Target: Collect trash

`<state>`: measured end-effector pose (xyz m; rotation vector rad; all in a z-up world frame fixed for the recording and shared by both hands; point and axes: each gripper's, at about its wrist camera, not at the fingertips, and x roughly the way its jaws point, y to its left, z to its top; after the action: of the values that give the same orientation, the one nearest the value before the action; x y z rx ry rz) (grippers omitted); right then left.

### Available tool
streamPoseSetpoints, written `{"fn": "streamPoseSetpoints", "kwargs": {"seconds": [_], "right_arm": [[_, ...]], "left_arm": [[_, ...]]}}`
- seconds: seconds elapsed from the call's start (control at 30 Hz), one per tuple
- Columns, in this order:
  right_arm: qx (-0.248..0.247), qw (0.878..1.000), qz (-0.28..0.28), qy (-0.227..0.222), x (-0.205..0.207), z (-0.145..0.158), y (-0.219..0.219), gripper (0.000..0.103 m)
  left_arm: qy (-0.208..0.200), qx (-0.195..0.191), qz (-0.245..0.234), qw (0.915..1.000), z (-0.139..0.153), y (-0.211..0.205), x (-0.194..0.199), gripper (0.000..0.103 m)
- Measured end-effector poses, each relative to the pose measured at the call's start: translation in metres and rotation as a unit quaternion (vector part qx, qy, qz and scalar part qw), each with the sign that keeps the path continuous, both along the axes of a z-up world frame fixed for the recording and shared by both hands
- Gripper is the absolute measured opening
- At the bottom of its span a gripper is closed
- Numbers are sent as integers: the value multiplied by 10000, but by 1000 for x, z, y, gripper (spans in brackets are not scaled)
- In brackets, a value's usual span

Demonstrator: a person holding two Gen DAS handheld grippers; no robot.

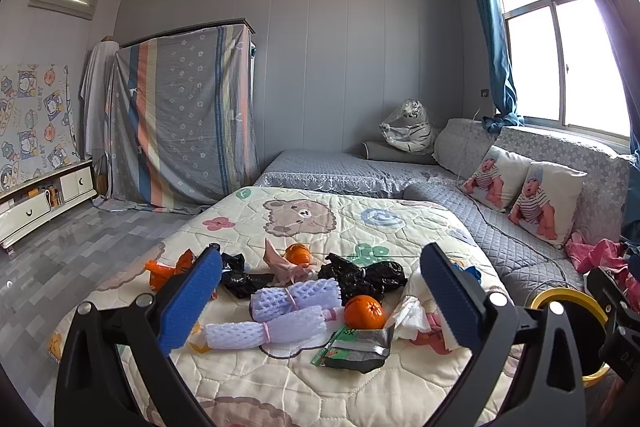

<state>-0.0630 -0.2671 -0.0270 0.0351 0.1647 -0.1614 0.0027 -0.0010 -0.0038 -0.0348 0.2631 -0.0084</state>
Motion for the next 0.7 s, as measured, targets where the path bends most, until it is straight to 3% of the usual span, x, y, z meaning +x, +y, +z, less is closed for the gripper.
{"fn": "streamPoseSetpoints", "kwargs": {"seconds": [0.37, 0.47, 0.7], "right_arm": [[43, 9998, 102, 159, 16, -15, 0, 95], [-31, 9985, 451, 301, 29, -15, -2, 95], [-298, 9900, 1149, 767, 73, -27, 5, 95]], "left_arm": [[69, -46, -162, 9998, -6, 10, 10, 96], [234, -303, -591, 9975, -14, 25, 21, 96], [699, -210, -854, 9937, -50, 54, 50, 96]]}}
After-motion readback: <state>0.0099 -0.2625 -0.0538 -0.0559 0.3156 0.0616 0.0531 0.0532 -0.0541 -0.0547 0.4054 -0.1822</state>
